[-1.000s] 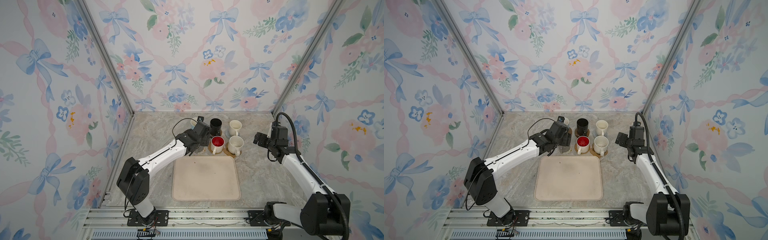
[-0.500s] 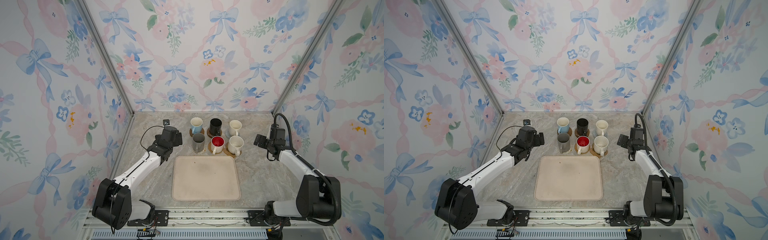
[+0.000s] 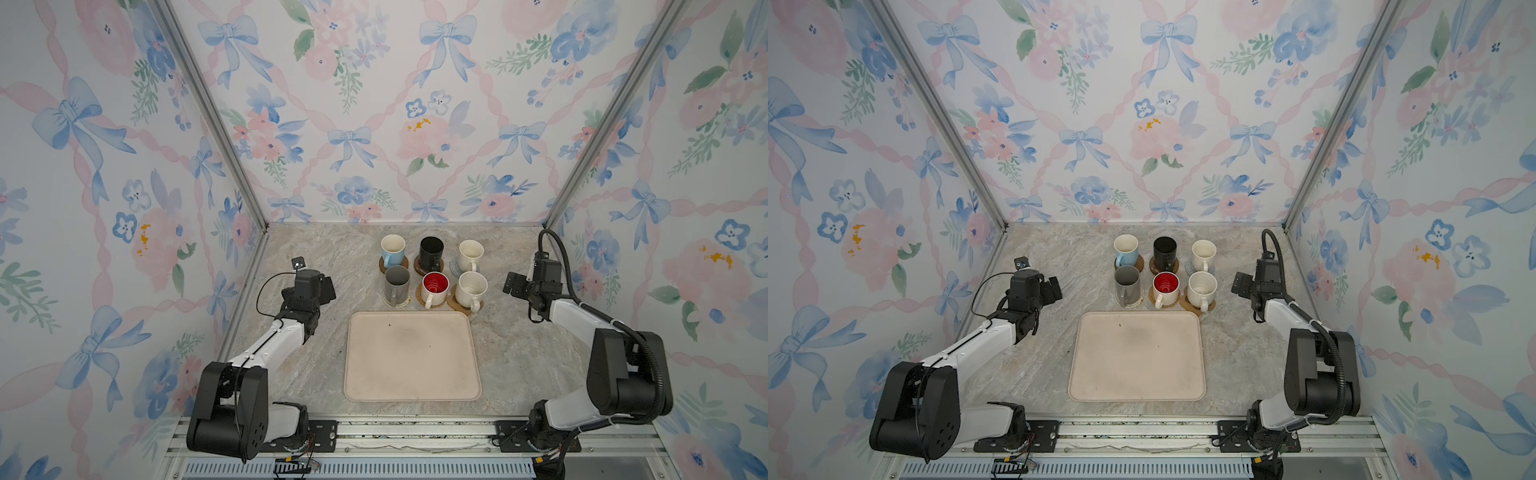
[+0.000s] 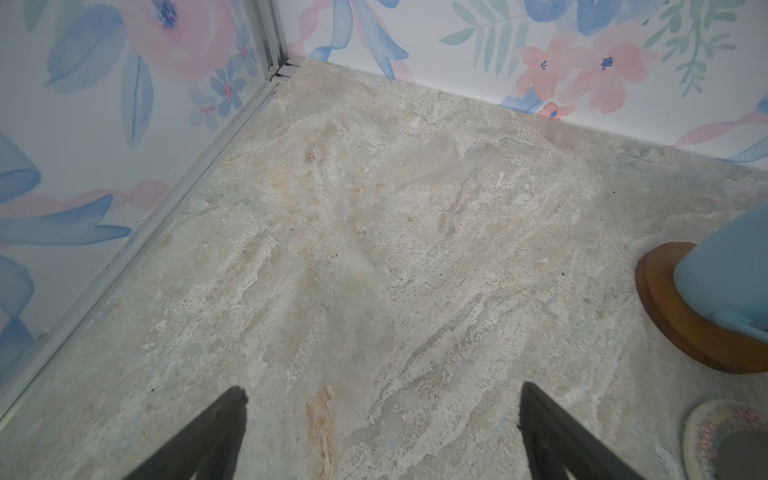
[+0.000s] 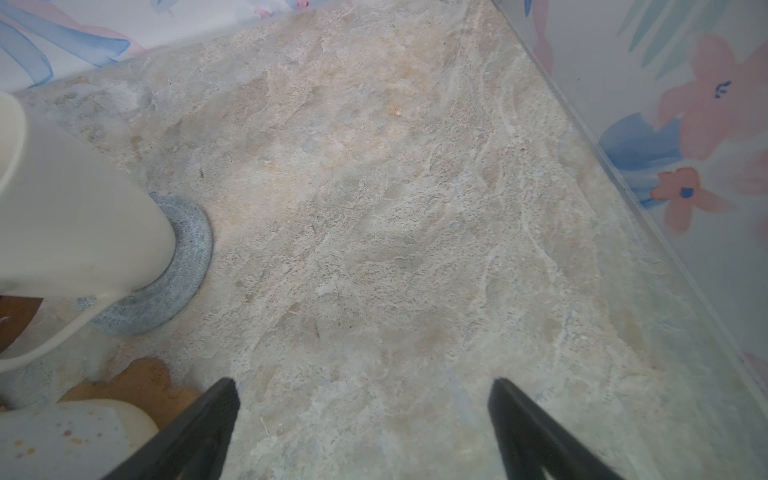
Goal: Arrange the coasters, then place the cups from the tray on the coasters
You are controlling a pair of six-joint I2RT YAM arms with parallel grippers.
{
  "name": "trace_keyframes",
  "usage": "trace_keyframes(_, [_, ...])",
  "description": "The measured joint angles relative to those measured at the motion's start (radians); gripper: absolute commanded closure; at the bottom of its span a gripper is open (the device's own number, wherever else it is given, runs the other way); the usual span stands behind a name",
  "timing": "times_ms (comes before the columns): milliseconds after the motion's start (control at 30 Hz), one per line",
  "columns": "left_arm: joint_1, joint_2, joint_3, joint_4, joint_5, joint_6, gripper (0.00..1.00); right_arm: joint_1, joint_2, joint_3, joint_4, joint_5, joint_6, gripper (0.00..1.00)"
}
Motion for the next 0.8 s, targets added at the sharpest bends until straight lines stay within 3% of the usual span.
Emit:
trace_keyframes(333, [0.106, 0.159, -0.008, 0.114, 0.023, 0.059, 0.02, 0.000, 0.043, -0.002, 0.036, 0.000, -0.011, 0.03])
trace_keyframes(800, [0.129, 0.239, -0.108, 0.401, 0.052, 0.137, 0.02, 0.010, 0.093, -0.028, 0.152, 0.004, -0.037, 0.03])
